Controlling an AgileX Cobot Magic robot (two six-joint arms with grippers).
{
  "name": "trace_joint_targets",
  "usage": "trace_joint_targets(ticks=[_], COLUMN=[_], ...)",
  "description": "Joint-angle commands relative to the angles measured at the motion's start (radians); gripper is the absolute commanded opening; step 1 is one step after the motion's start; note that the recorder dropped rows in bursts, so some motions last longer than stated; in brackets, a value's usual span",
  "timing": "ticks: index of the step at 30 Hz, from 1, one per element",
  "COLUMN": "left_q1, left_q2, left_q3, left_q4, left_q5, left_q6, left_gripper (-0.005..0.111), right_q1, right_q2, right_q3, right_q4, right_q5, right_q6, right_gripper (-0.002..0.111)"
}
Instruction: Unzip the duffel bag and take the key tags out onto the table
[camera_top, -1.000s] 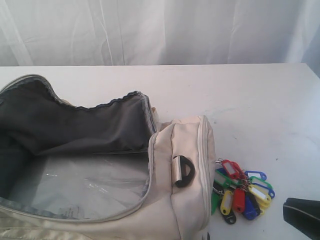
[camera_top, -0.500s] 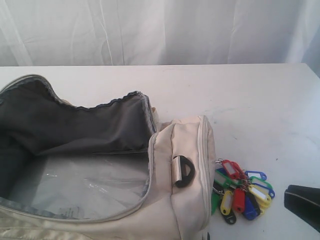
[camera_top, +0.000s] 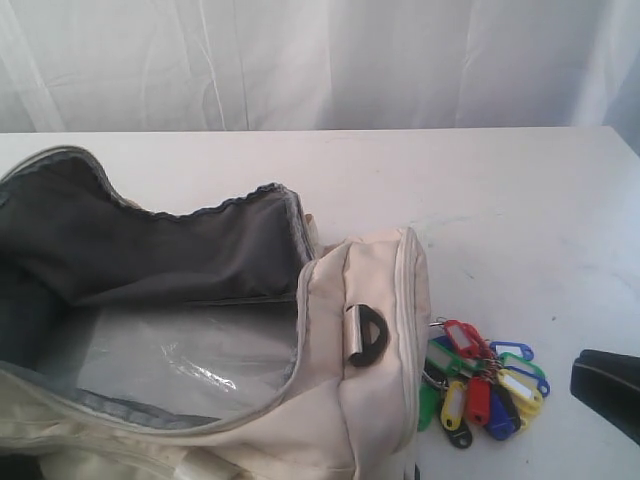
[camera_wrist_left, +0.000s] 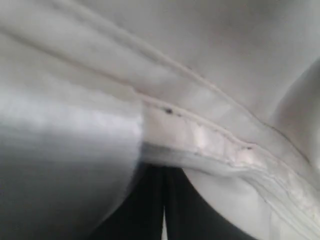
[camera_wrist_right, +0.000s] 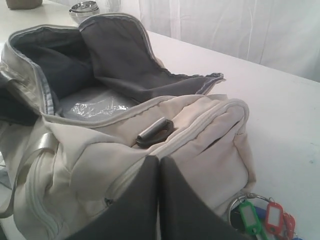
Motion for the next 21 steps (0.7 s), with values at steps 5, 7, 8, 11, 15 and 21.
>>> trace_joint_targets(ticks=[5, 7, 8, 11, 15, 21], left_q1=[0.001, 0.001, 0.001, 0.001, 0.001, 0.001], left_q2=[0.18, 0.217, 0.232, 0.282, 0.331, 0.302], left_q3=[0.003, 0.003, 0.003, 0.003, 0.002, -0.064], left_q4=[-0.02, -0.02, -0.016, -0.016, 0.003, 0.21], left_q5=[-0.304, -0.386, -0.414, -0.477, -0.511, -0.469], left_q6=[0.02, 0.016, 0.016, -0.003, -0.069, -0.218], left_gripper=[0.001, 0.001, 0.001, 0.001, 0.001, 0.001], right_q1=[0.001, 0.001, 0.001, 0.001, 0.001, 0.001], right_q2=[0.003, 0.003, 0.003, 0.003, 0.003, 0.003], right_q3=[0.002, 0.002, 0.002, 0.002, 0.002, 0.002], right_q4=[0.002, 0.002, 0.002, 0.002, 0.002, 0.004], right_q5=[-0.037, -0.037, -0.037, -0.037, -0.024, 0.078], right_q6=[-0.004, -0.004, -0.004, -0.004, -0.002, 0.003], right_gripper=[0.0, 0.0, 0.0, 0.0, 0.0, 0.0])
